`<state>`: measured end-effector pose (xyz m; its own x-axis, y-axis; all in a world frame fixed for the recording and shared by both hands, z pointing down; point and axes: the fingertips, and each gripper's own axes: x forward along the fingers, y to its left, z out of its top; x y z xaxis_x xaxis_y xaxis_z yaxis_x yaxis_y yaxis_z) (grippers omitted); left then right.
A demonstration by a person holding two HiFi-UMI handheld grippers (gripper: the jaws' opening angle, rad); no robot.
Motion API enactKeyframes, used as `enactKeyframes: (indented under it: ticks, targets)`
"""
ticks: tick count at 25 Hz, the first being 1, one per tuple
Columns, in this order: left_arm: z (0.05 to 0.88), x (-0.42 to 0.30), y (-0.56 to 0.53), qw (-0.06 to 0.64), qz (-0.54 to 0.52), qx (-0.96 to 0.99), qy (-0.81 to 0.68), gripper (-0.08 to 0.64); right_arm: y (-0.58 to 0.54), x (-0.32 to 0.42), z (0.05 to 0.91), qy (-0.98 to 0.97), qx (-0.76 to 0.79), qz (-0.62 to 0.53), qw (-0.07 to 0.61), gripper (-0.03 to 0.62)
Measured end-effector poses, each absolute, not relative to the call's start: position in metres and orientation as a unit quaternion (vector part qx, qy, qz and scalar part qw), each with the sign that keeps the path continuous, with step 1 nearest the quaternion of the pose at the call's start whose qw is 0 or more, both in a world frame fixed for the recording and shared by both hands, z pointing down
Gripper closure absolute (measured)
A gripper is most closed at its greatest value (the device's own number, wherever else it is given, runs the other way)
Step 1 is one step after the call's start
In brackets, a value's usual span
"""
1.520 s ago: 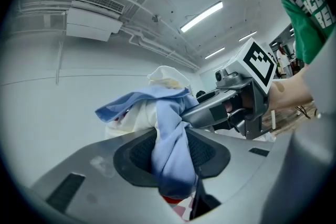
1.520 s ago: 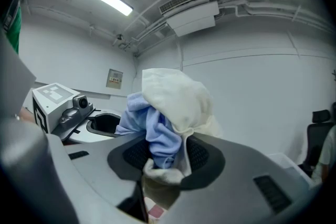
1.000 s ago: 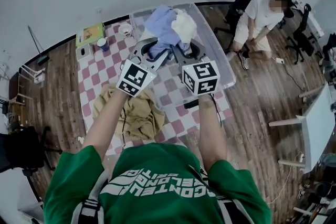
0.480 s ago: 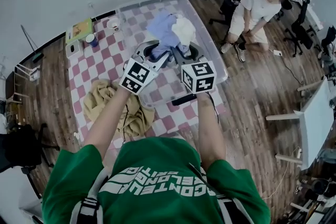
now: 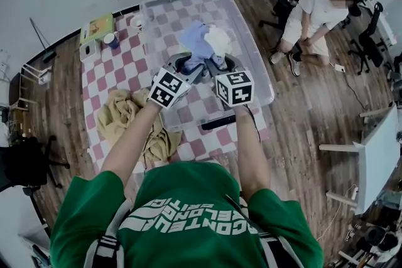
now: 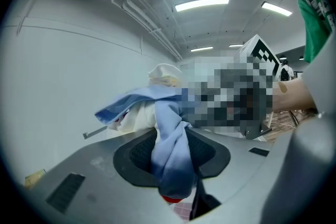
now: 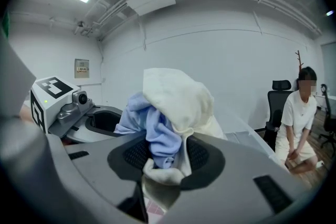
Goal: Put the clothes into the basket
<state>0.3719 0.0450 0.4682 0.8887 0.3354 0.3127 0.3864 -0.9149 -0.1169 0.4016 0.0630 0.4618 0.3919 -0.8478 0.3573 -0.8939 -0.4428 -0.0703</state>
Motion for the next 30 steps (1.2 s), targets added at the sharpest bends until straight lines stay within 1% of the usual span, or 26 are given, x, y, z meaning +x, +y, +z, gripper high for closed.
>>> enactKeyframes:
  ticks: [12,22,28,30]
  targets:
    - [0.545,0.413,0.034,0.056,-0.230,-0.958,-0.162,0.430,0.049,0.445,0.541,-0.535,0.801,0.257,0.074,0.456]
    - [0.615,0.442,0.020,0.012,-0.305,-0.943,-0.134,0.430,0.033,0.475,0.616,-0.540,0.766,0.337,0.093,0.456]
    - [0.671,0.441,0.019,-0.037,-0.371,-0.919,-0.125,0.430,0.030,0.473,0.672,-0.533,0.724,0.417,0.137,0.456]
    - [0.688,0.439,0.019,-0.041,-0.397,-0.909,-0.118,0.430,0.030,0.471,0.690,-0.535,0.706,0.441,0.145,0.454]
